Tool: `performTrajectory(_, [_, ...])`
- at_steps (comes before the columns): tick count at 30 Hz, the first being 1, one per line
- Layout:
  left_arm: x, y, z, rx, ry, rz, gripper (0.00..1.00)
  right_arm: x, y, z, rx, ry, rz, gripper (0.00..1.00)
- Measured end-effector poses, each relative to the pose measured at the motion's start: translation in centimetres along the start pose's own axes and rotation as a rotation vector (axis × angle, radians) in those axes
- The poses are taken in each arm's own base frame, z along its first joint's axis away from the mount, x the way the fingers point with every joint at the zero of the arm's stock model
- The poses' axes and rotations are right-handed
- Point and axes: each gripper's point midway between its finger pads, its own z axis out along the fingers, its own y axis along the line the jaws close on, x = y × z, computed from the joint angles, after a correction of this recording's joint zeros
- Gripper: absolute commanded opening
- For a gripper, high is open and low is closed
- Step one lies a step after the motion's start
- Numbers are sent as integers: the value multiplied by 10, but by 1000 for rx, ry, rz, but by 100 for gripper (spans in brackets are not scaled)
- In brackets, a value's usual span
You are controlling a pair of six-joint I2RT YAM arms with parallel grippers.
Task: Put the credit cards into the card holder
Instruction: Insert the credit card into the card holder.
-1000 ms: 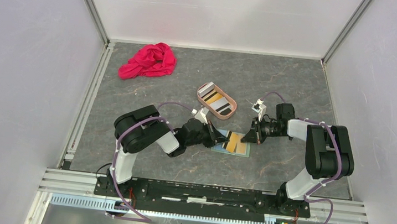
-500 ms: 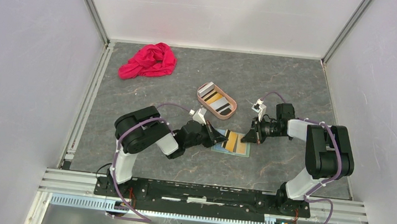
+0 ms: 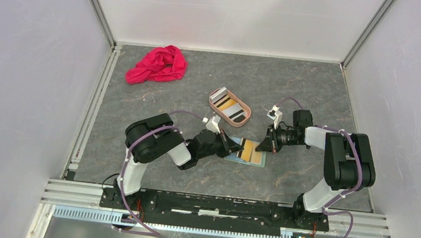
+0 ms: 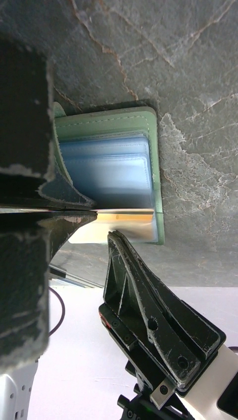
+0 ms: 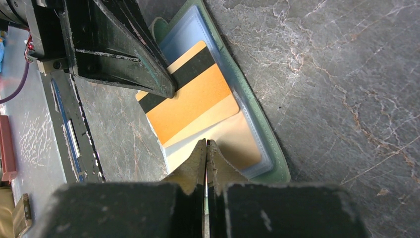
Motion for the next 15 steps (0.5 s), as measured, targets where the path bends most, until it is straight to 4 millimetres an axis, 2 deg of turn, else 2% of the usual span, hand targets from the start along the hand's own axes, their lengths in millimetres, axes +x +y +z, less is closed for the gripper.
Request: performTrajectory(15, [8,-5,8,-3,2,9,2,0,-1,0,6,3,0,0])
